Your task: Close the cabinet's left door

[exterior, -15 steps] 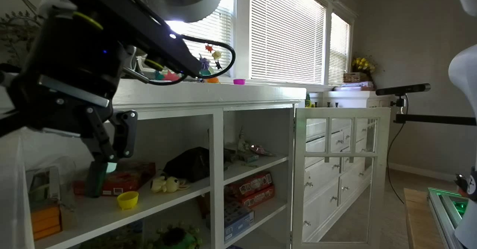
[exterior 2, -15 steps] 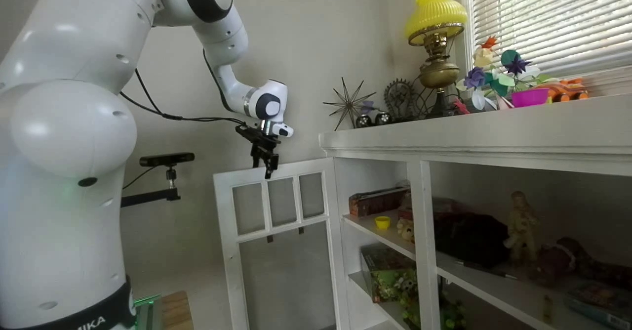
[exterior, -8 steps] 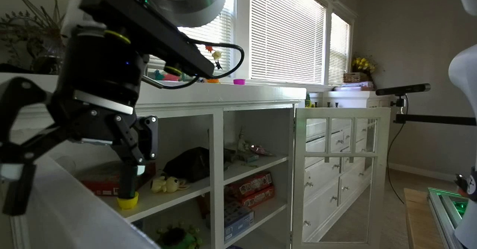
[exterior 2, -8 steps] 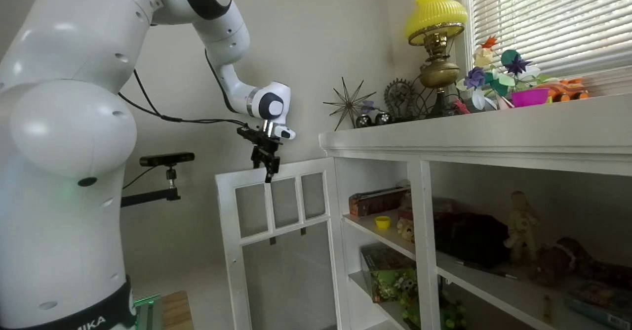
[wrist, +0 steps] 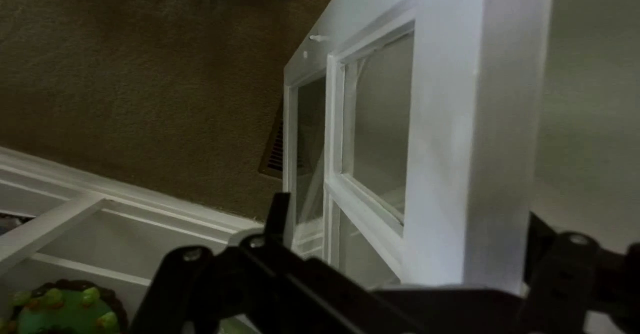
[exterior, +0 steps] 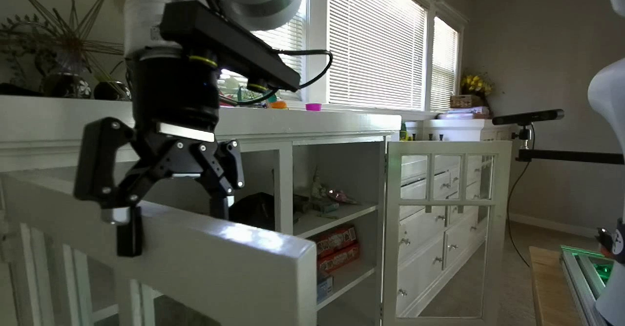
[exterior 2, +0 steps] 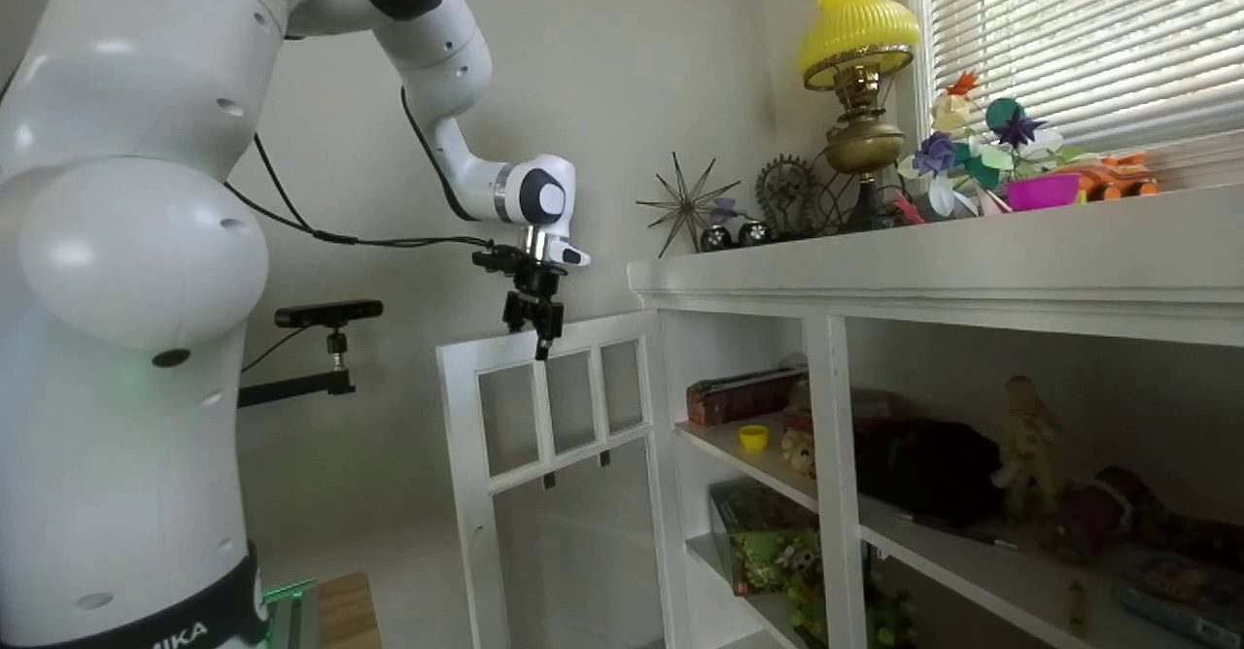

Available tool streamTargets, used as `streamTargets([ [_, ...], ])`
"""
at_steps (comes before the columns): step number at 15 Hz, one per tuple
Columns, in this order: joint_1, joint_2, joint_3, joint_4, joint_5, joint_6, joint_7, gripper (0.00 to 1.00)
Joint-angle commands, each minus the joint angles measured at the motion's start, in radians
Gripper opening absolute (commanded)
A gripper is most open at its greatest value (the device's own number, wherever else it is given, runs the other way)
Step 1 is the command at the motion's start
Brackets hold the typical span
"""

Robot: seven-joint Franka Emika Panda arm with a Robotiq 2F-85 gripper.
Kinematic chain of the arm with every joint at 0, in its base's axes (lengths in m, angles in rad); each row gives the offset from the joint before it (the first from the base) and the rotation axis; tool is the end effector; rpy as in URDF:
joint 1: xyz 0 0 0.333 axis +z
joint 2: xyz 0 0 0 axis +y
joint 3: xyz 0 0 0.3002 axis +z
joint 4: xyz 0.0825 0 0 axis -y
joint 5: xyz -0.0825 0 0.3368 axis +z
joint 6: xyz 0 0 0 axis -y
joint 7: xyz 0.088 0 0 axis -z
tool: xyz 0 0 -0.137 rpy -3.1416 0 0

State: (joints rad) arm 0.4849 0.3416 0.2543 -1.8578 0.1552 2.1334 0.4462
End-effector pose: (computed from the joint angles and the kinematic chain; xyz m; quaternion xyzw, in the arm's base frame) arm 0.4254 0.3925 0.3219 -0.9892 -0.0965 0.0835 0.0723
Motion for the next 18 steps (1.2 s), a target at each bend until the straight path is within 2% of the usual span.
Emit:
streamTargets([
  [1,-0.015,-0.084,-0.015,-0.074,-0.071,-0.047,0.053,1.0],
  [10,-0.08,-0.175,-0.035,-0.169,-0.12,-0.074,0.09,1.0],
  [18,-0.183,-0.272,-0.075,-0.287,-0.113,-0.062,0.076,1.0],
])
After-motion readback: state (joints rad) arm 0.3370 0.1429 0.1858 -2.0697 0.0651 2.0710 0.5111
